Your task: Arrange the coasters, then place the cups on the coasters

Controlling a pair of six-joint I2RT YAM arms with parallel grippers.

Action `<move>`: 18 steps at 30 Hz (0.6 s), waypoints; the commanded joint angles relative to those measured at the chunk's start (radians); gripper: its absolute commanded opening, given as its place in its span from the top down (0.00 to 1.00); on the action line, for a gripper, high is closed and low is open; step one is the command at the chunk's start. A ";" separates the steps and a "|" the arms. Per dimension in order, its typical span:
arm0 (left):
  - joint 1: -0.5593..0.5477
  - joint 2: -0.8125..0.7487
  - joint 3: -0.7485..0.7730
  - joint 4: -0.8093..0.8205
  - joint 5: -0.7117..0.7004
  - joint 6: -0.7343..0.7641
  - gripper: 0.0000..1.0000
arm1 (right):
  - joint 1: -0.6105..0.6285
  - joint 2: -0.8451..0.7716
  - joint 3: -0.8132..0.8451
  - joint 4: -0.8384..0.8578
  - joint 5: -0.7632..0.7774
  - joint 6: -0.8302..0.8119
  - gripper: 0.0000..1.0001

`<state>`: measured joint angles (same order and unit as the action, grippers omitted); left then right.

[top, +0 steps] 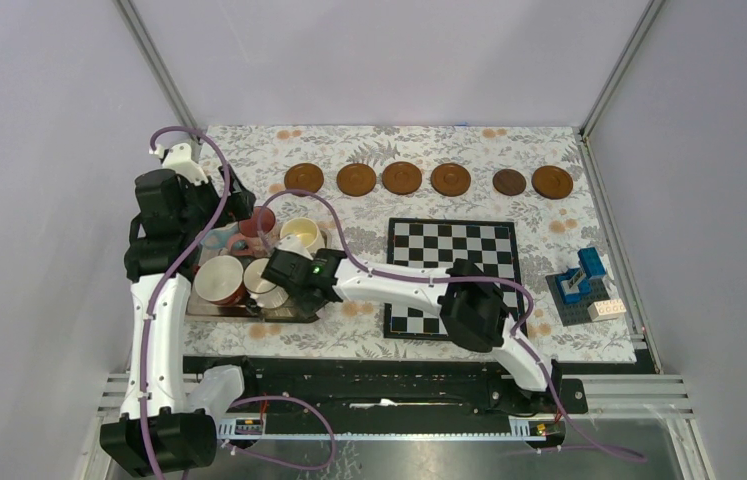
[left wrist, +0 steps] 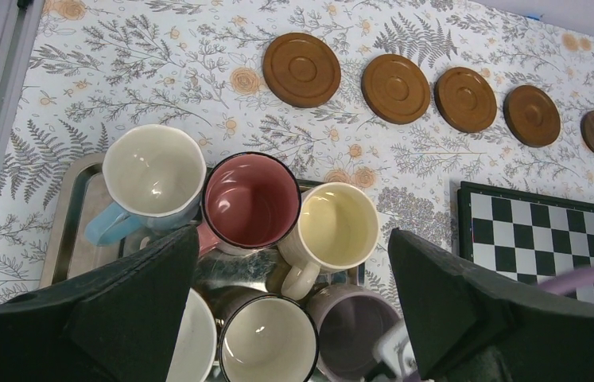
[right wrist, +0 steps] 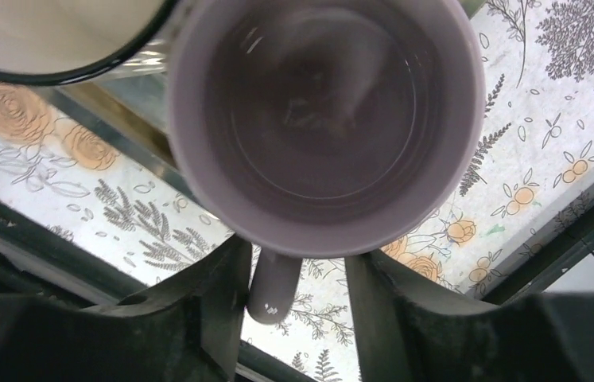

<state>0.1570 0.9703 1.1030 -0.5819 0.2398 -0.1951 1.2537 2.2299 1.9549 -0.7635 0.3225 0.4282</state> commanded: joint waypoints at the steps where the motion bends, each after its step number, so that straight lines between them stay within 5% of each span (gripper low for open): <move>1: 0.006 -0.004 0.005 0.045 0.025 -0.017 0.01 | -0.041 -0.037 -0.036 0.013 -0.018 0.000 0.51; 18: 0.006 0.010 0.009 0.051 0.041 -0.023 0.01 | -0.078 0.031 0.029 0.008 -0.110 -0.122 0.49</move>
<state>0.1570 0.9844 1.1030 -0.5812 0.2584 -0.2077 1.1965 2.2379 1.9194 -0.7380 0.2161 0.3332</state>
